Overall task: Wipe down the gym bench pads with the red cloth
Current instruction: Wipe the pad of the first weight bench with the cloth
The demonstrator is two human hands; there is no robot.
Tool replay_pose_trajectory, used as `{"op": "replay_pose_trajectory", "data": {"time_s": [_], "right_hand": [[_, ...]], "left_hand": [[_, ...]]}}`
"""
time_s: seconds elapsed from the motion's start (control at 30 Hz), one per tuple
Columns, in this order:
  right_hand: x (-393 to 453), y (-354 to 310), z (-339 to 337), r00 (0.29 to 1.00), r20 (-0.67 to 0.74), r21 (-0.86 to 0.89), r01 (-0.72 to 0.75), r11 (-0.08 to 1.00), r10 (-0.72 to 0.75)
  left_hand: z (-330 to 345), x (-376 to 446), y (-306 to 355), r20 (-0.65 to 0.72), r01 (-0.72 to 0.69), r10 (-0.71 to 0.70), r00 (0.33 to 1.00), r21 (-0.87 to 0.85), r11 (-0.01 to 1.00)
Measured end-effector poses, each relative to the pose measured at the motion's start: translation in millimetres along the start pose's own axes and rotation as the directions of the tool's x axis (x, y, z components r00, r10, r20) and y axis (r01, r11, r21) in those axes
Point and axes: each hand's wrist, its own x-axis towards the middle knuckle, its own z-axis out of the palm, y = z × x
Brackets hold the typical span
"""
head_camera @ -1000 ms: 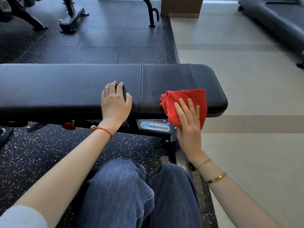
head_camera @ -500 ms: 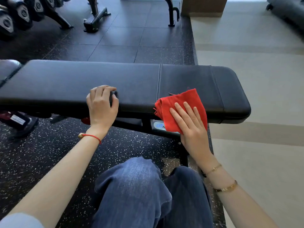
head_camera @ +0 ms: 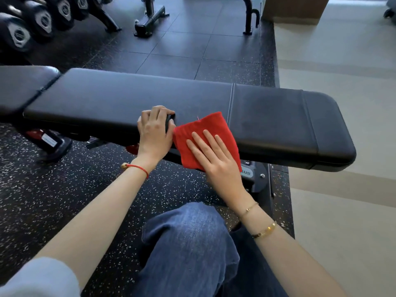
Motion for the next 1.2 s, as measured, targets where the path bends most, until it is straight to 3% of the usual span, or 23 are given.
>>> {"op": "replay_pose_trajectory", "data": {"time_s": [0.13, 0.33, 0.53, 0.77, 0.9, 1.03, 1.2], "right_hand": [[-27.0, 31.3, -19.7, 1.0, -0.021, -0.041, -0.012, 0.999, 0.011], [-29.5, 31.8, -28.2, 0.975, -0.108, 0.019, -0.192, 0.981, 0.193], [4.4, -5.6, -9.0, 0.989, -0.071, 0.02, -0.13, 0.991, 0.132], [-35.0, 29.2, -24.0, 0.972, -0.125, -0.028, -0.205, 0.978, 0.2], [-68.8, 64.2, -46.1, 0.929, -0.163, -0.039, -0.344, 0.938, 0.333], [-106.9, 98.7, -70.1, 0.841, -0.21, -0.008, -0.511, 0.859, 0.498], [-115.1, 119.7, -81.3, 0.701, -0.277, 0.168, -0.638, 0.751, 0.658]], "left_hand": [[1.9, -0.4, 0.7, -0.016, 0.001, -0.001, 1.0, -0.006, 1.0], [5.0, 0.2, 2.5, -0.009, -0.006, 0.007, 1.0, 0.016, 1.0], [6.8, -1.2, 4.2, -0.036, 0.0, 0.001, 0.999, 0.027, 1.0], [5.1, -1.0, 17.7, -0.034, 0.088, -0.088, 0.996, -0.01, 0.996], [6.1, 0.9, 32.9, -0.038, 0.137, -0.14, 0.989, -0.073, 0.988], [16.3, -1.0, 61.7, 0.0, 0.009, -0.009, 1.0, -0.147, 0.989], [32.6, 4.7, 97.1, 0.028, -0.108, 0.115, 0.993, -0.178, 0.978]]}}
